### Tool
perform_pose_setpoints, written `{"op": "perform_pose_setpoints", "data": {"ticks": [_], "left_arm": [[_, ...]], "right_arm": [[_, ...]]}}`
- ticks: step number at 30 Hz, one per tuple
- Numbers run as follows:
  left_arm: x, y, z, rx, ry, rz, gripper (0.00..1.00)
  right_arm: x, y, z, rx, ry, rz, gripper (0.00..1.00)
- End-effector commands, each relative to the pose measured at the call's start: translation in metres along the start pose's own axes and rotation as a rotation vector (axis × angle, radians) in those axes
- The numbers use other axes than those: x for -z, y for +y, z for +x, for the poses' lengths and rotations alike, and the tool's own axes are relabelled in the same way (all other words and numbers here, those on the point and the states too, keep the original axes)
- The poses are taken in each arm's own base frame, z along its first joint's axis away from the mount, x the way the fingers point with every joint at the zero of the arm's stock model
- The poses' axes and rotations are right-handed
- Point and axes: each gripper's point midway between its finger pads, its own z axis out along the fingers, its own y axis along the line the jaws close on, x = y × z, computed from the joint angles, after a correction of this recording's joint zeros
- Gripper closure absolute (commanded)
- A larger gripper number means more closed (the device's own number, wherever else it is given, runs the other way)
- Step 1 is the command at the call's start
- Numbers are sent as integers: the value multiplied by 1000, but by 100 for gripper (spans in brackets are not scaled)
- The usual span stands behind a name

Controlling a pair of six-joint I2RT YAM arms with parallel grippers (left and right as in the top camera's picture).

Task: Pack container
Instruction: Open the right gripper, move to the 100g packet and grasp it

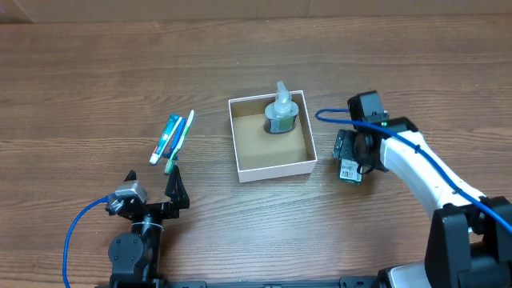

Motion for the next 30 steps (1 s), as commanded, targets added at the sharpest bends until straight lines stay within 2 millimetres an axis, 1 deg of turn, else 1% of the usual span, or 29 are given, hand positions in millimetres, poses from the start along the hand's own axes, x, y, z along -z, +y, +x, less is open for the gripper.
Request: {"op": "perform_pose_setpoints", "data": {"ticks": [1,6,14,17,20,22,27,30], "left_arm": [[0,2,-1,15,-9,-6,0],[0,2,-1,15,-9,-6,0],[0,2,-1,15,-9,-6,0],[0,2,-1,15,-9,-6,0],[0,2,-1,15,-9,-6,0],[0,2,-1,15,-9,-6,0],[0,2,-1,15,-9,-6,0],[0,2,-1,15,-9,-6,0]], "right_arm": [[-12,-1,12,78,20,-22,15],[-25,-4,19,92,7,-21,14],[-33,-6,28,92,14,-25,15],[-36,-5,29,88,7,-28,17],[-36,-5,29,87,7,-28,21],[-36,-5,29,87,7,-28,30],[-36,-7,33,87,26,-24,46],[-36,-7,34,87,31,-26,51]]}}
